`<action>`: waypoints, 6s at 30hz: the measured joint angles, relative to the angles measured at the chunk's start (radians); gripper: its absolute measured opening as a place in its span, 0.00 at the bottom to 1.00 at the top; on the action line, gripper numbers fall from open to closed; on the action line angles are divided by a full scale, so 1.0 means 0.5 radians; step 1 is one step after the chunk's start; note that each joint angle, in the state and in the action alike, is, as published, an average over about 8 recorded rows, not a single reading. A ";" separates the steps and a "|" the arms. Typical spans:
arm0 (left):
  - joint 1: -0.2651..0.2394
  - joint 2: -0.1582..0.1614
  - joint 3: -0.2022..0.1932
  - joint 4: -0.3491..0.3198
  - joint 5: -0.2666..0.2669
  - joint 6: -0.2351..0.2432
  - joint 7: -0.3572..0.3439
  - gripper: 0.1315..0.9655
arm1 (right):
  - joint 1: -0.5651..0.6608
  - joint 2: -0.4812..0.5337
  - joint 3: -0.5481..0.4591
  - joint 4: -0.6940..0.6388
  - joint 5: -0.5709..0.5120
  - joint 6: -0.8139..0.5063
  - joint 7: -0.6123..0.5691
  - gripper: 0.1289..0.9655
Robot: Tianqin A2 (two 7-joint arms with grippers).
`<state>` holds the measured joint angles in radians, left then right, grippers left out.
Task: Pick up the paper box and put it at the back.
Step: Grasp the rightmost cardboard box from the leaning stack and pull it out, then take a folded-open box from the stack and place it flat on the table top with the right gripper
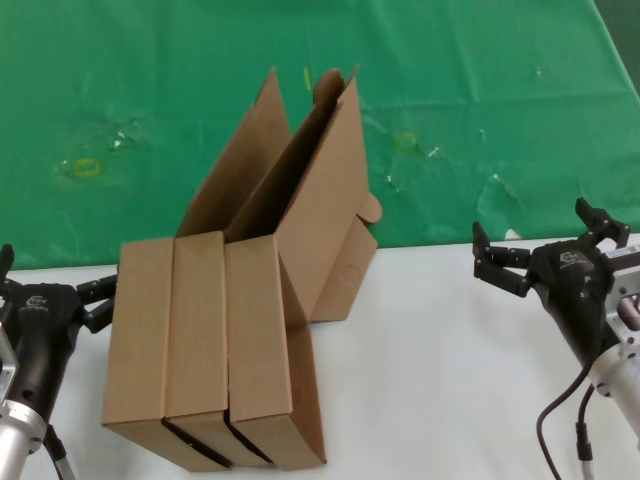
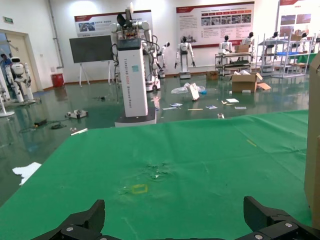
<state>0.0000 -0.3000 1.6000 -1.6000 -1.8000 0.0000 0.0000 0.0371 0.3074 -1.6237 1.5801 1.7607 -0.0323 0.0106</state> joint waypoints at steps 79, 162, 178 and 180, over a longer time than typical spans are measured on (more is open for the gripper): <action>0.000 0.000 0.000 0.000 0.000 0.000 0.000 0.19 | 0.280 0.638 -0.321 -0.785 0.864 -1.997 -0.979 1.00; 0.000 0.000 0.000 0.000 0.001 0.000 -0.001 0.02 | 0.469 0.274 -0.511 -0.720 0.443 -2.314 -0.868 0.17; 0.000 0.000 0.000 0.000 0.001 0.000 -0.001 0.02 | 0.482 0.288 -0.503 -0.718 0.431 -2.299 -0.845 0.04; 0.000 0.000 0.000 0.000 0.001 0.000 -0.001 0.02 | 0.475 0.313 -0.481 -0.688 0.450 -2.303 -0.826 0.03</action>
<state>0.0000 -0.3000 1.6000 -1.6000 -1.7996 0.0000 -0.0004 0.2747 0.4641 -1.8640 1.2362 1.9855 -1.1839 -0.4024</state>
